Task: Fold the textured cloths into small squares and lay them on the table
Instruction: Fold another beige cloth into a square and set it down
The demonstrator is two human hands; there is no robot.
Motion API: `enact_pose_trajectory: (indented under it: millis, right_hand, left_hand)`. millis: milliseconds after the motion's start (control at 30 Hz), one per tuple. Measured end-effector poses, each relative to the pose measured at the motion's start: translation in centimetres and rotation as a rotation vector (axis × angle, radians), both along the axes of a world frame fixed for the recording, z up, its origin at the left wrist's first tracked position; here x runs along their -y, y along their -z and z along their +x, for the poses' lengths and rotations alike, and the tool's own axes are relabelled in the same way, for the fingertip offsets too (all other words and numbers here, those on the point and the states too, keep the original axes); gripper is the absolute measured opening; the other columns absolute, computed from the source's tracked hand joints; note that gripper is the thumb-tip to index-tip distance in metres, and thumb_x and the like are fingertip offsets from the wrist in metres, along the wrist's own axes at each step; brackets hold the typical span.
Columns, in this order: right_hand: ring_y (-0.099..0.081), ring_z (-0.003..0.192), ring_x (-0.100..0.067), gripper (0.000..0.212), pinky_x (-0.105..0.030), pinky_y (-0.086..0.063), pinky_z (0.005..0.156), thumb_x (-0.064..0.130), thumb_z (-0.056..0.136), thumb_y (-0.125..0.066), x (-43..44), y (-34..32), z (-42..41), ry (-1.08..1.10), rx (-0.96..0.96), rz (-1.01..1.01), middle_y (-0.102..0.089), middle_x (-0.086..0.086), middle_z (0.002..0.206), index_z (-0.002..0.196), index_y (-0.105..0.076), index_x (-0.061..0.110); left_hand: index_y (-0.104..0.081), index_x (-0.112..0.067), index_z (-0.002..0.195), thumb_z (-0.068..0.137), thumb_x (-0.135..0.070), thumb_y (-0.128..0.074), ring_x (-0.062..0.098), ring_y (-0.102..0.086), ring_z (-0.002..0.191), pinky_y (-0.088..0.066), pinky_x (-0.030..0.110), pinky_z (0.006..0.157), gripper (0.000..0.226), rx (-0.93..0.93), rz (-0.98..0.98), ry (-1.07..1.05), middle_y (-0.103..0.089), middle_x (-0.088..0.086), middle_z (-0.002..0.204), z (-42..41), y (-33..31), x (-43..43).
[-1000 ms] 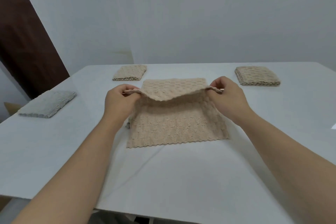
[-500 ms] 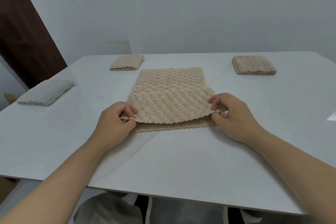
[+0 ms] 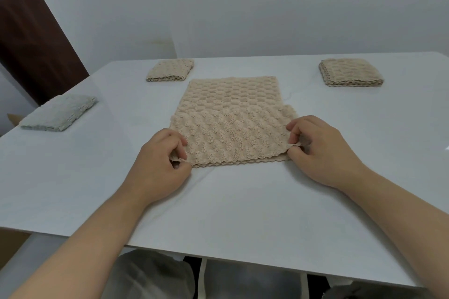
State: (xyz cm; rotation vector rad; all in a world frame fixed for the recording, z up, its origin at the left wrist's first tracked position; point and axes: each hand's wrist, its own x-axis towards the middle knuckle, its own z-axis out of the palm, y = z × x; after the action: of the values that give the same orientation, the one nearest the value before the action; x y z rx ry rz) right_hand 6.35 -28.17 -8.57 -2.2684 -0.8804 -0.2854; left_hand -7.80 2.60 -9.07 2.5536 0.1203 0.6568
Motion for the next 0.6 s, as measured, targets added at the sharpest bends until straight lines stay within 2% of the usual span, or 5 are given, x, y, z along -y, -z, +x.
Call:
enact_pose_trajectory:
  millis: [167, 267, 333, 433, 600]
  right_hand:
    - [-0.059, 0.104, -0.010, 0.012, -0.025, -0.045, 0.091, 0.019, 0.081, -0.070, 0.02, 0.04, -0.13, 0.010, -0.038, 0.001, -0.061, 0.010, 0.109, 0.077, -0.060, 0.024]
    - [-0.061, 0.101, -0.009, 0.016, -0.027, -0.046, 0.092, 0.028, 0.086, -0.070, -0.05, 0.25, 0.00, 0.044, -0.046, 0.008, -0.061, 0.011, 0.104, 0.073, -0.061, 0.026]
    - [-0.061, 0.097, -0.012, 0.014, -0.033, -0.049, 0.091, 0.028, 0.086, -0.069, -0.04, 0.35, 0.17, 0.074, -0.025, -0.003, -0.061, 0.011, 0.100, 0.074, -0.061, 0.026]
    - [-0.058, 0.097, -0.015, 0.005, -0.034, -0.048, 0.090, 0.025, 0.085, -0.070, 0.06, 0.38, 0.34, 0.088, 0.001, -0.046, -0.060, 0.009, 0.096, 0.083, -0.066, 0.026]
    - [-0.053, 0.095, -0.023, 0.011, -0.043, -0.048, 0.087, 0.026, 0.080, -0.070, 0.20, 0.57, 0.41, 0.149, 0.080, -0.110, -0.058, 0.006, 0.093, 0.091, -0.069, 0.025]
  left_hand:
    - [-0.059, -0.025, 0.067, 0.074, -0.009, -0.077, 0.005, -0.060, 0.099, -0.039, 0.009, 0.071, 0.025, -0.026, -0.002, -0.024, -0.061, -0.016, 0.102, -0.20, -0.13, 0.14]
    - [-0.059, -0.029, 0.063, 0.077, -0.020, -0.082, 0.006, -0.059, 0.094, -0.043, 0.023, 0.074, 0.029, -0.013, 0.017, -0.047, -0.063, -0.017, 0.098, -0.30, -0.21, 0.10]
    - [-0.059, -0.029, 0.059, 0.077, -0.019, -0.083, 0.009, -0.061, 0.087, -0.047, 0.030, 0.071, 0.032, 0.004, -0.011, -0.070, -0.065, -0.016, 0.092, -0.26, -0.20, 0.12]
    - [-0.059, -0.025, 0.054, 0.075, -0.014, -0.082, 0.013, -0.060, 0.072, -0.049, 0.029, 0.067, 0.032, 0.018, -0.098, -0.156, -0.067, -0.015, 0.085, -0.04, -0.15, -0.06]
    - [-0.055, -0.025, 0.054, 0.072, -0.012, -0.078, 0.011, -0.056, 0.068, -0.051, 0.034, 0.068, 0.032, -0.003, -0.090, -0.199, -0.066, -0.011, 0.078, 0.12, 0.02, -0.47]
